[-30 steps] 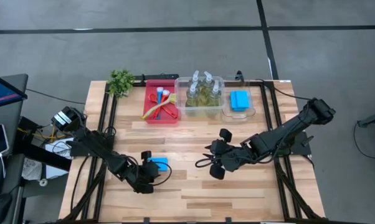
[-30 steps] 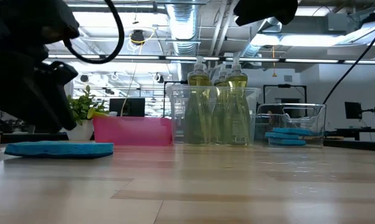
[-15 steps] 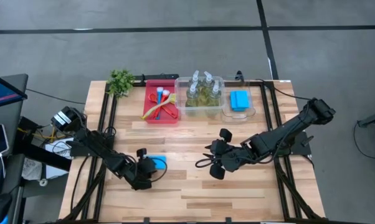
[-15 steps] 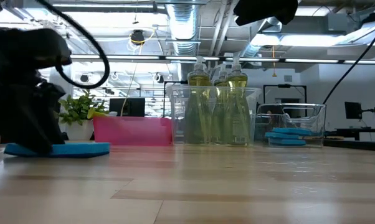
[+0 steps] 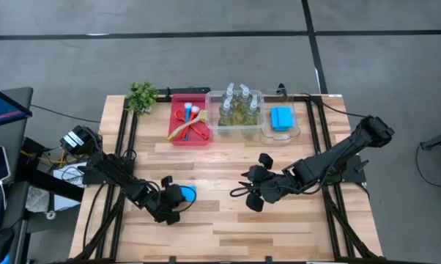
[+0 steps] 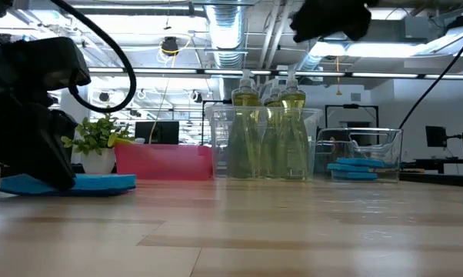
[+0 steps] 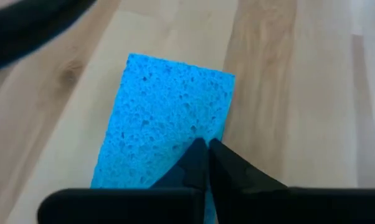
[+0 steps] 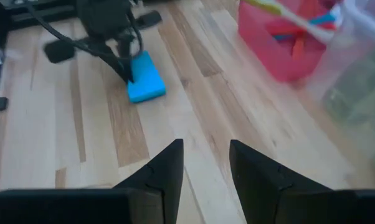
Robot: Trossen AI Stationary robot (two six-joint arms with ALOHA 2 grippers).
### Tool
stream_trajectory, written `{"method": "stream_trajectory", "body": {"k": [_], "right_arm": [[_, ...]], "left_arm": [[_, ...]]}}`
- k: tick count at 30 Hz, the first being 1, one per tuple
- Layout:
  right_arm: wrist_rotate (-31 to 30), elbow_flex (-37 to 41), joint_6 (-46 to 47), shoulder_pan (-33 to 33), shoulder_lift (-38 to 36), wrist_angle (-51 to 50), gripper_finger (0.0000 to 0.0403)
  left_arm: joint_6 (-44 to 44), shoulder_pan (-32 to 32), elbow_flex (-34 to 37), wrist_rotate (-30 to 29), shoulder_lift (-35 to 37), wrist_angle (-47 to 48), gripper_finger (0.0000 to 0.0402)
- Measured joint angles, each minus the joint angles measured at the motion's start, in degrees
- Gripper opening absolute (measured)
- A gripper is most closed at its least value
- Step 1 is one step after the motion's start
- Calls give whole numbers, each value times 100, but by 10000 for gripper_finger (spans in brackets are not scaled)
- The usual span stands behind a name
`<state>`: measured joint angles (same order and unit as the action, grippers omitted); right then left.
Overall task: Pick & Place Kitchen Sink Supplies
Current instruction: Put the blue dishwashing sponge into the transparent bin
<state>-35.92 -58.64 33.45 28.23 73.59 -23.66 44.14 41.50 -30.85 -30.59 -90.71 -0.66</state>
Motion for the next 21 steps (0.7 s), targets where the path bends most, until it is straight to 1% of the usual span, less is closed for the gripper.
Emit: {"method": "stream_trajectory", "body": {"k": [4, 10, 16, 21], "right_arm": [[9, 272, 416, -22, 81, 107, 123], [128, 364, 844, -59, 651, 342, 123], [165, 364, 857, -90, 1321, 1182, 122], [172, 364, 561, -91, 1677, 2003, 122]], "left_arm": [[-10, 2, 4, 79, -5, -173, 10], [-245, 2, 5, 369, -7, -429, 8], [-769, 7, 9, 362, -12, -1211, 7], [-1029, 7, 7, 327, -12, -1760, 7]]}}
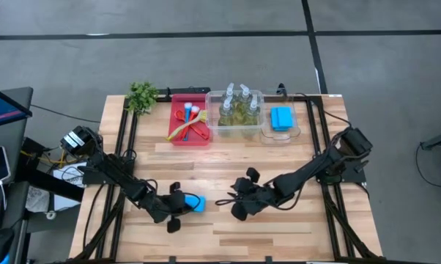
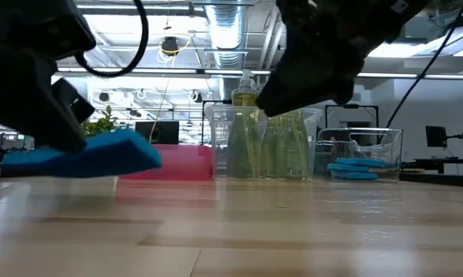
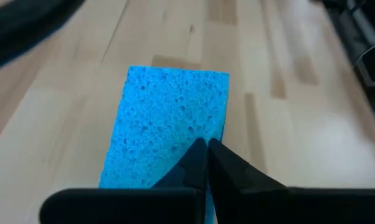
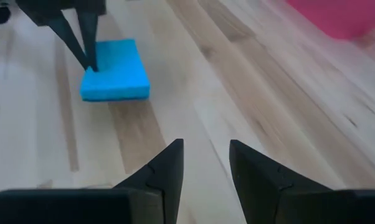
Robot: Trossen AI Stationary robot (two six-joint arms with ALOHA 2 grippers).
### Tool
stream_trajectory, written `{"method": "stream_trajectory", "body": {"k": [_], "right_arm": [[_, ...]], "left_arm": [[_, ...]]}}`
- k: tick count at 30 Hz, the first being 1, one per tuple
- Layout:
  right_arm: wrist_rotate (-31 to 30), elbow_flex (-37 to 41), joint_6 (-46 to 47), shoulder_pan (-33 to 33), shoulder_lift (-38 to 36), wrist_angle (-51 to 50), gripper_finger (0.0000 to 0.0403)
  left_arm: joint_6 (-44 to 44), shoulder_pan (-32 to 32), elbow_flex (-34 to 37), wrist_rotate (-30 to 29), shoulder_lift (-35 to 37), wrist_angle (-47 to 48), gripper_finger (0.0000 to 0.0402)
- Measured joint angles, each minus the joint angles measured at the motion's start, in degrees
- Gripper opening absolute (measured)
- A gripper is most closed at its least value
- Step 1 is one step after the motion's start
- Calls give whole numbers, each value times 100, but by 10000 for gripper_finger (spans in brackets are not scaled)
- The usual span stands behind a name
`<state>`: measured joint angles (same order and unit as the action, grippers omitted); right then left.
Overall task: Pick & Place Kitchen Sink Supplies
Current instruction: Put the blue dishwashing sponge into the transparent bin
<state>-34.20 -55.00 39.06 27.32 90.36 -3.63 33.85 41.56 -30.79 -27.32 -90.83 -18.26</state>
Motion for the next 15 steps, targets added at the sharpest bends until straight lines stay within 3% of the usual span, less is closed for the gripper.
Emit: {"method": "stream_trajectory", "body": {"k": [8, 15], "right_arm": [[-26, 0, -873, -10, 38, 998, 122], [-14, 0, -1206, -12, 33, 1658, 122]], "left_arm": [[-112, -102, 0, -32, 2, -802, 8], [-787, -311, -7, -49, 7, -1584, 8]]}}
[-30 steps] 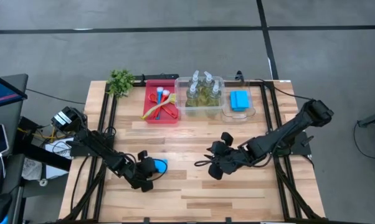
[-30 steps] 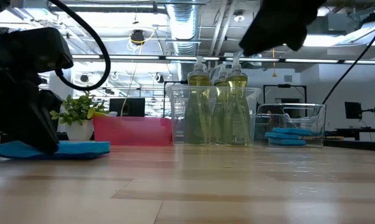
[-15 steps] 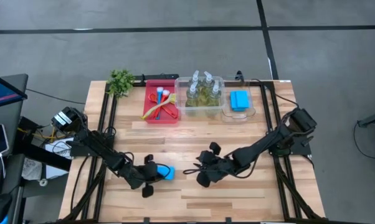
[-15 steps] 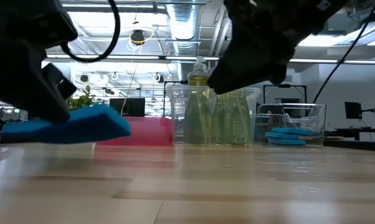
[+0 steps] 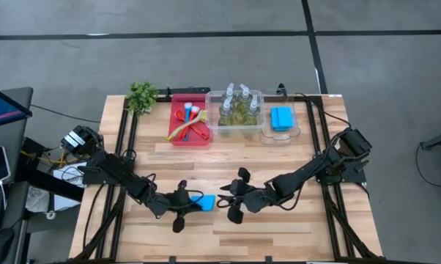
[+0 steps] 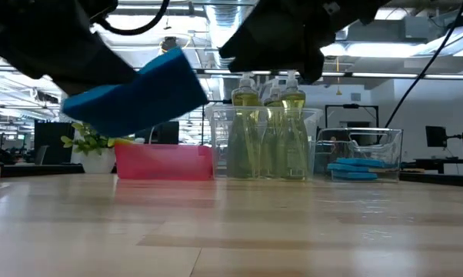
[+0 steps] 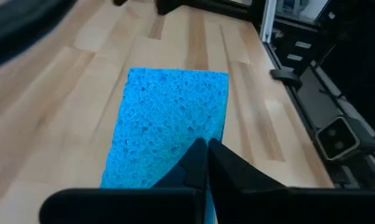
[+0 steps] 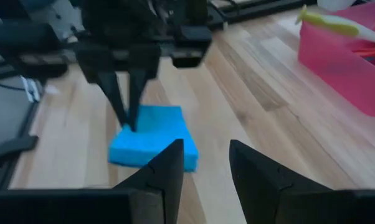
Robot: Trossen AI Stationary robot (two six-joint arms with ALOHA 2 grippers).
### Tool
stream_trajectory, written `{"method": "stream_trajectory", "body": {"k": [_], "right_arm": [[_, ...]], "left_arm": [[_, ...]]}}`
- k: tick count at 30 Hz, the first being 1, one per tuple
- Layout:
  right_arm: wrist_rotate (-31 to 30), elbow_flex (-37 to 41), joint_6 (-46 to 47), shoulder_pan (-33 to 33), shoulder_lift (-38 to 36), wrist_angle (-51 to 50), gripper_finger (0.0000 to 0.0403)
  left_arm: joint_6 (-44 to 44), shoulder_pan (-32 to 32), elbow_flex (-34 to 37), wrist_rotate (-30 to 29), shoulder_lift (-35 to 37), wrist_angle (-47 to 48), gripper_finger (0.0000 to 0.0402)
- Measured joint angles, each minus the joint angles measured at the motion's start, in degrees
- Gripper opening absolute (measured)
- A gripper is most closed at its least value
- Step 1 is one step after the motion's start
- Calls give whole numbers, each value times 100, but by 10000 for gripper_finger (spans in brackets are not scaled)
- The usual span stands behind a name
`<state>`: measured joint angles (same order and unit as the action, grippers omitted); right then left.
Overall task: Pick & Place Kitchen Sink Supplies
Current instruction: Put the blue dishwashing sponge into the transparent bin
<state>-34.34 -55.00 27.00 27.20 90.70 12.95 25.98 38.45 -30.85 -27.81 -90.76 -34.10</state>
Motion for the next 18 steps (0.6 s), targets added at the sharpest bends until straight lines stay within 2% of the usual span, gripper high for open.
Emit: {"method": "stream_trajectory", "body": {"k": [8, 18], "right_arm": [[62, -2, 142, -32, 8, 274, 122], [1450, -2, 2198, -664, 37, 84, 130]], "left_arm": [[-477, -159, 0, 349, 2, 18, 8], [-480, -207, 0, 493, 7, 69, 8]]}}
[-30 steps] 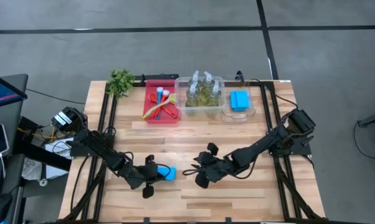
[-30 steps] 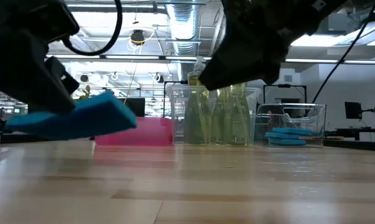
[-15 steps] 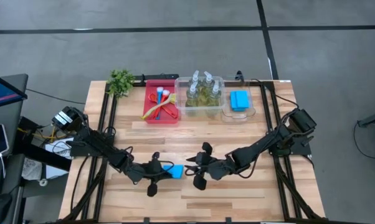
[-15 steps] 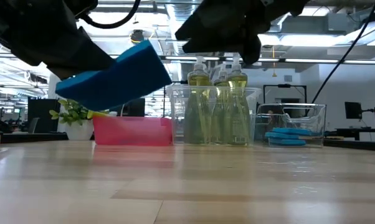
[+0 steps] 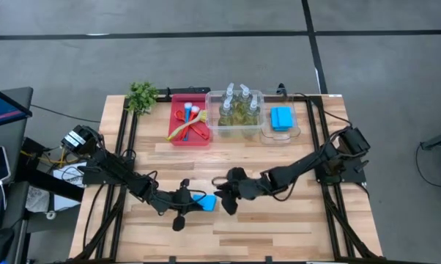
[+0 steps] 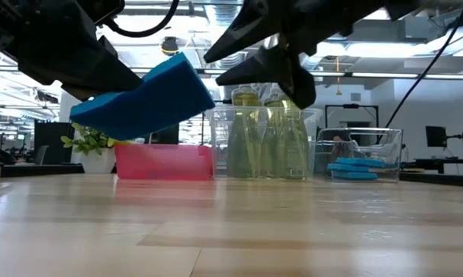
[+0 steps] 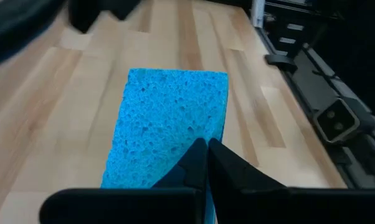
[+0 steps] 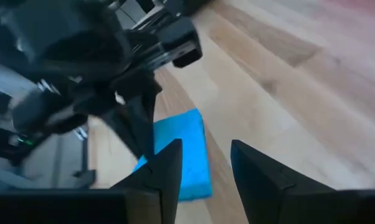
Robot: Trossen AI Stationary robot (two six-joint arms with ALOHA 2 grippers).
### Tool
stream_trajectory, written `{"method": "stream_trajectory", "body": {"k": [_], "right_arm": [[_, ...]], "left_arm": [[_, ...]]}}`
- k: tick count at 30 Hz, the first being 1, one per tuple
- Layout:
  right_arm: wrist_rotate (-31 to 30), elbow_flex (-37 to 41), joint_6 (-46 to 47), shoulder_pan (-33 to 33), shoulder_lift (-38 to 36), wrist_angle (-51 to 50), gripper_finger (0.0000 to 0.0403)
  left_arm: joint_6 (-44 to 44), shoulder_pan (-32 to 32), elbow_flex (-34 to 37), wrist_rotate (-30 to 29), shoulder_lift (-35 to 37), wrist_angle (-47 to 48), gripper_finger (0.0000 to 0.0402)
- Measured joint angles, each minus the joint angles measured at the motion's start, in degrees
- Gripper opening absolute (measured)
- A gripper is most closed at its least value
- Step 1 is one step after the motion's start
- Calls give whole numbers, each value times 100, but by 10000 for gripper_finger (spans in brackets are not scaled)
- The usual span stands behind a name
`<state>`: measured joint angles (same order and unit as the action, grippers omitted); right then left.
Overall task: Pick & Place Kitchen Sink Supplies
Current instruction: Put the blue dishwashing sponge into the transparent bin
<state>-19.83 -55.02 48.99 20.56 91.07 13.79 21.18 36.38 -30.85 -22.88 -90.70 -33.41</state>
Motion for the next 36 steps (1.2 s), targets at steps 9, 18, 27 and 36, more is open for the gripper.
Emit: {"method": "stream_trajectory", "body": {"k": [9, 18, 27, 36], "right_arm": [[2000, 0, 1129, -709, 0, -10, 182], [3301, 0, 1416, -1054, 17, -586, 207], [3501, 0, 1561, -1098, 17, -522, 204], [3504, -2, 1762, -1133, 17, -500, 203]], "left_arm": [[-369, 4, -2, 326, 2, 167, 7], [-1076, 4, -2, 328, 2, 175, 8], [-1613, 7, -2, 184, 2, 166, 8], [-3423, -16, -2, 31, 2, 109, 11]]}}
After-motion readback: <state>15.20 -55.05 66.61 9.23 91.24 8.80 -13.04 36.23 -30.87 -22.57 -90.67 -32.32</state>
